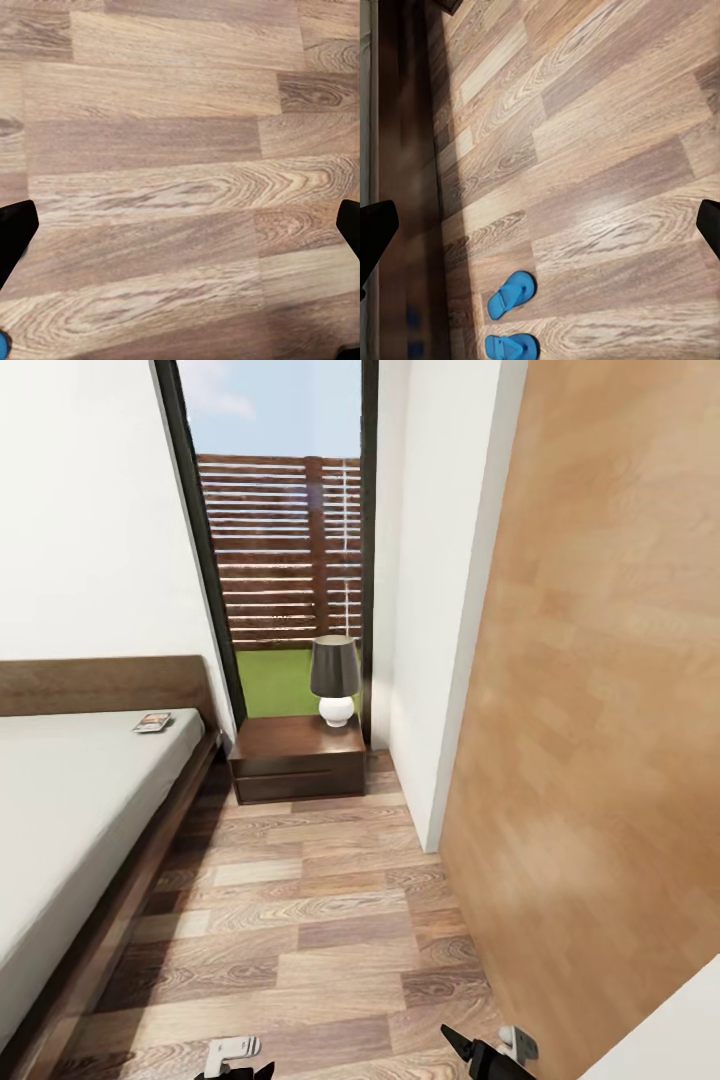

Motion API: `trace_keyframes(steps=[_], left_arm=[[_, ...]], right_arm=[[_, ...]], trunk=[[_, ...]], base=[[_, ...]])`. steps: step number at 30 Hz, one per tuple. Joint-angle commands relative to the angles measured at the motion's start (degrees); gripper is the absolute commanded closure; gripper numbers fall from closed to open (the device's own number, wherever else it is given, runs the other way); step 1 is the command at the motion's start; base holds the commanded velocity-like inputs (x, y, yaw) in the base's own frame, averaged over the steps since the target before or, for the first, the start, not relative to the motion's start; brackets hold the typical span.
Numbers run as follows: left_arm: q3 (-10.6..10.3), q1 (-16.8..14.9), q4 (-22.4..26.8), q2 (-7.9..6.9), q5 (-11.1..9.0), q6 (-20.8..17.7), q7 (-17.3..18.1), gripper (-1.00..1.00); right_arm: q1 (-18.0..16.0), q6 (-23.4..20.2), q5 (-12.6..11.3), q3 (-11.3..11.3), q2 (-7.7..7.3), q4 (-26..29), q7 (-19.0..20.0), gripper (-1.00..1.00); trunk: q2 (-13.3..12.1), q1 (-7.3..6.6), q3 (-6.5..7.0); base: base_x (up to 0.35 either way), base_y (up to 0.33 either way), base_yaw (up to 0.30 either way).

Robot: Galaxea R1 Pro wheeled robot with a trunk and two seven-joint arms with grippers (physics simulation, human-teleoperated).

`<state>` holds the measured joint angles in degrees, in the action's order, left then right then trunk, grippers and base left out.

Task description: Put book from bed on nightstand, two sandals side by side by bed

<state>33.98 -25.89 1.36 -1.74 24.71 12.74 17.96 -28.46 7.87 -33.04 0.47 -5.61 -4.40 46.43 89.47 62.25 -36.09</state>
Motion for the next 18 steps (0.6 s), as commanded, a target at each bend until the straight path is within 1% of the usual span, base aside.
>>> trace_keyframes(steps=[1, 9, 15, 18], left_arm=[[0.5, 0.0, 0.0, -0.02, 0.5, 0.2, 0.2, -1.0], [0.5, 0.0, 0.0, -0.02, 0.5, 0.2, 0.1, -1.0], [0.6, 0.0, 0.0, -0.02, 0.5, 0.2, 0.1, -1.0], [0.6, 0.0, 0.0, -0.02, 0.5, 0.2, 0.1, -1.0]], right_arm=[[-0.1, 0.5, 0.0, 0.1, 0.03, -0.3, 0.2, -1.0], [-0.1, 0.5, 0.1, 0.1, 0.07, -0.3, 0.2, -1.0], [-0.1, 0.5, 0.1, 0.2, 0.07, -0.3, 0.2, -1.0], [-0.1, 0.5, 0.1, 0.2, 0.07, -0.3, 0.2, -1.0]], trunk=[[0.0, 0.0, -0.05], [0.0, 0.0, -0.05], [0.0, 0.0, -0.05], [0.0, 0.0, -0.05]], base=[[0.006, -0.006, 0.0], [0.012, -0.002, 0.0], [0.202, 0.0, 0.0], [0.109, 0.0, 0.0]])
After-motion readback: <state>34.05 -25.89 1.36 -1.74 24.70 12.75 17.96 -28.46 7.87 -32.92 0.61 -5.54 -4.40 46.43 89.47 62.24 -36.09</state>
